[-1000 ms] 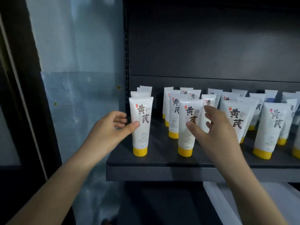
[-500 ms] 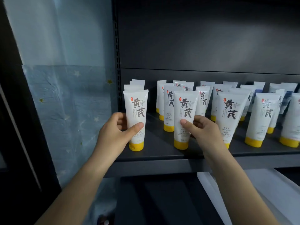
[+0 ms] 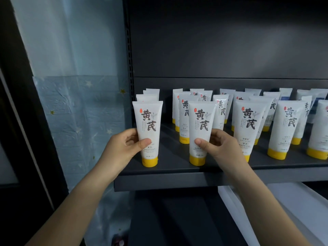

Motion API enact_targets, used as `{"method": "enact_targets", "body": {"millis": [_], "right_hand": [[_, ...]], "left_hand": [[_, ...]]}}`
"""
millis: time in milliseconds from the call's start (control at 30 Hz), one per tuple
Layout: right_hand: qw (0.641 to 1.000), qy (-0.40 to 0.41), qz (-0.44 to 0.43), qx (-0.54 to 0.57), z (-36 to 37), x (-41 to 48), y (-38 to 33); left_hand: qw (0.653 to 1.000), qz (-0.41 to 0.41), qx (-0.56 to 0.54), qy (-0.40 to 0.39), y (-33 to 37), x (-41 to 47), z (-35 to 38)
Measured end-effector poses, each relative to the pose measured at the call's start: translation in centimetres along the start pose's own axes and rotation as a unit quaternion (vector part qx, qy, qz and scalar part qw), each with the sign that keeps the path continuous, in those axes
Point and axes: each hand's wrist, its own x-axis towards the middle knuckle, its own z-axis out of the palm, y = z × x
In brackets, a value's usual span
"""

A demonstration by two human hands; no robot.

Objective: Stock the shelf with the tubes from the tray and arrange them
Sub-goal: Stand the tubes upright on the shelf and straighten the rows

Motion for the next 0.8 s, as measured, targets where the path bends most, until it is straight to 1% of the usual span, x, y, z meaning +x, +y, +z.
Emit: {"method": "enact_targets", "body": {"millis": [200, 333, 633, 800], "right_hand": [[1.0, 0.005, -0.011, 0.011, 0.5, 0.1, 0.5], [1.0, 0.005, -0.017, 0.006, 0.4, 0.0, 0.5], [0.999, 0.0, -0.019, -0.027, 0.3, 0.1, 0.3], [0.999, 0.011, -0.023, -0.037, 0.6, 0.0, 0.4]], "left_hand": [[1.0, -0.002, 0.012, -0.012, 0.1, -0.1, -0.4], [1.0, 0.011, 0.013, -0.001, -0.1, -0.3, -0.1], [0.995, 0.061, 0.072, 0.018, -0.7, 0.0, 0.3], [0.992, 0.073, 0.094, 0.038, -0.9, -0.1, 0.5]]}}
